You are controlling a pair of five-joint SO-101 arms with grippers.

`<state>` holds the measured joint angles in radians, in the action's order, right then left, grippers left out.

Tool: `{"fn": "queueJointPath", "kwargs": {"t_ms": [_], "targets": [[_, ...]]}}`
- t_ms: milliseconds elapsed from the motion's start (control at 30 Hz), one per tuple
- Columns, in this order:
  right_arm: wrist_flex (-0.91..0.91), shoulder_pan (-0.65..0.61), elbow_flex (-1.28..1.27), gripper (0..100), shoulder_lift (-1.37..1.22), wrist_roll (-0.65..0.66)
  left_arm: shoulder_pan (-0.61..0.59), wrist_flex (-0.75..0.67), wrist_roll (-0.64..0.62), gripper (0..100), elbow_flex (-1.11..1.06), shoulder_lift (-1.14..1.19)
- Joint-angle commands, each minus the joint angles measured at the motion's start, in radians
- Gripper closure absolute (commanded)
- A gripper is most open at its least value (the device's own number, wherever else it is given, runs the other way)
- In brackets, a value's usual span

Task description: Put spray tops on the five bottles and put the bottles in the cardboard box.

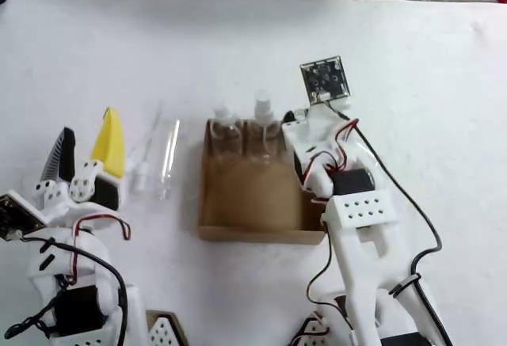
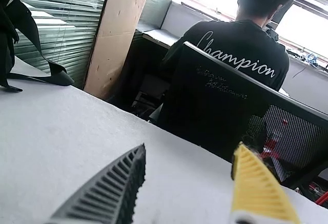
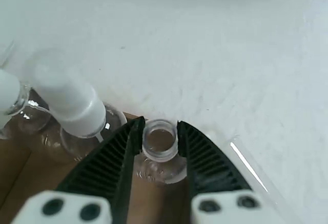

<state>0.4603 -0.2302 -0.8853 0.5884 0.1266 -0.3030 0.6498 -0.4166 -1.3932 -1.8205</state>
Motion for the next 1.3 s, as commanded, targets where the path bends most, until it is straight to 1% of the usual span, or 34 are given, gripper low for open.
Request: {"fn": "queueJointPath", "kwargs": {"t_ms": [0,233,433,500,1100,1267], "targets": [[-0.021,0.013,0.0,98.1,0.005,-0.008,0.012,-0.032,-0.003,74,0.008,-0.01],[-0.015,0.019,-0.015,97.6,0.005,-0.008,0.012,-0.032,-0.003,74,0.008,-0.01],[-0.015,0.024,-0.025,84.4,0.008,-0.002,0.012,-0.032,-0.003,74,0.008,-0.01],[-0.016,0.019,-0.035,82.4,0.016,0.0,0.012,-0.032,-0.003,74,0.008,-0.01],[-0.015,0.013,-0.006,82.2,0.016,0.002,0.012,-0.034,-0.003,74,0.008,-0.01],[-0.019,-0.025,-0.003,82.2,0.018,0.002,0.012,-0.034,-0.003,74,0.008,-0.01]]}}
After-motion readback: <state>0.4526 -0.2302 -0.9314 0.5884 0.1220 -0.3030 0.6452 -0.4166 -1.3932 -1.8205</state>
